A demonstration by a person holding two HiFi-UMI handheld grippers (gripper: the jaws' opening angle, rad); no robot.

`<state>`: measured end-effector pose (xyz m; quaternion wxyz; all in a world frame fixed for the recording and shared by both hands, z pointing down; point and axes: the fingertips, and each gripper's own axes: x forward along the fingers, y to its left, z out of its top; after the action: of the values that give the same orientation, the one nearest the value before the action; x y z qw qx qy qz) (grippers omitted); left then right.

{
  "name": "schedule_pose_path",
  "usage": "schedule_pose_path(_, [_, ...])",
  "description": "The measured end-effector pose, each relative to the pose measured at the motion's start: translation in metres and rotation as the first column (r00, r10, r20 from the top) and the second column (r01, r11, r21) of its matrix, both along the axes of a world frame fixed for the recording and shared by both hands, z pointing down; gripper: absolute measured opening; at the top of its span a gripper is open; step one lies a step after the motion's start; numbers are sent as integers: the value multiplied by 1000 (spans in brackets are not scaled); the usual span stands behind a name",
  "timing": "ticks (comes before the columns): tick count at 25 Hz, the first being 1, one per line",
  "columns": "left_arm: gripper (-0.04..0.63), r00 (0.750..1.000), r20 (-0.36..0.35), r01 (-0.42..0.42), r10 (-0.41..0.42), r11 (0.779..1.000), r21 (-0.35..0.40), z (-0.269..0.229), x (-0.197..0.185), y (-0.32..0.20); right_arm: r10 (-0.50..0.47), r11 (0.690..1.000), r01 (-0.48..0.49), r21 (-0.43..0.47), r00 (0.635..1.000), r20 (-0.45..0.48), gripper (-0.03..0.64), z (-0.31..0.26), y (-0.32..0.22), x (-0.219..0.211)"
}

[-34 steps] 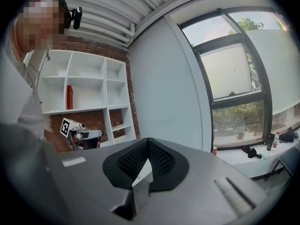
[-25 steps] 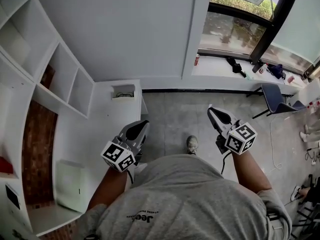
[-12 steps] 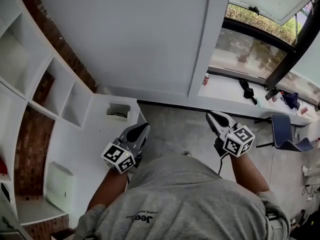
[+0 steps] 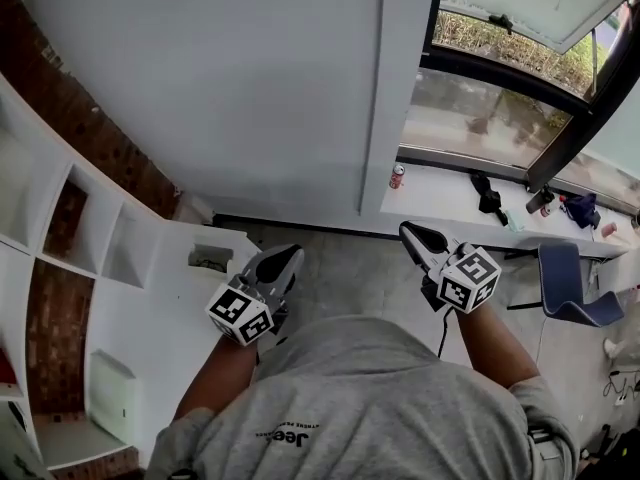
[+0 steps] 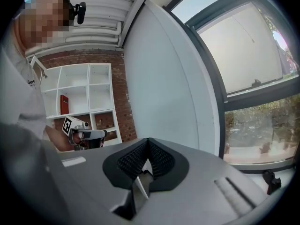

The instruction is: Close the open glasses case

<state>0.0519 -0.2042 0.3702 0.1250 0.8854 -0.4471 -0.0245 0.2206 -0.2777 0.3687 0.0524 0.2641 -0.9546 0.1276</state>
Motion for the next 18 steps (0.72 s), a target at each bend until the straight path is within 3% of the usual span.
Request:
schedule_pose_path(11, [-3,984,19,-178,178,984,15,3,-38,-56,189,982,-190,-4,982,-24,11,7,-32,-22])
schedule_pose_path(18, [-3,975,15,-221,221,975,30,-3,-49,-63,234,972,-234,9,972,-35,11,1,-36,-27])
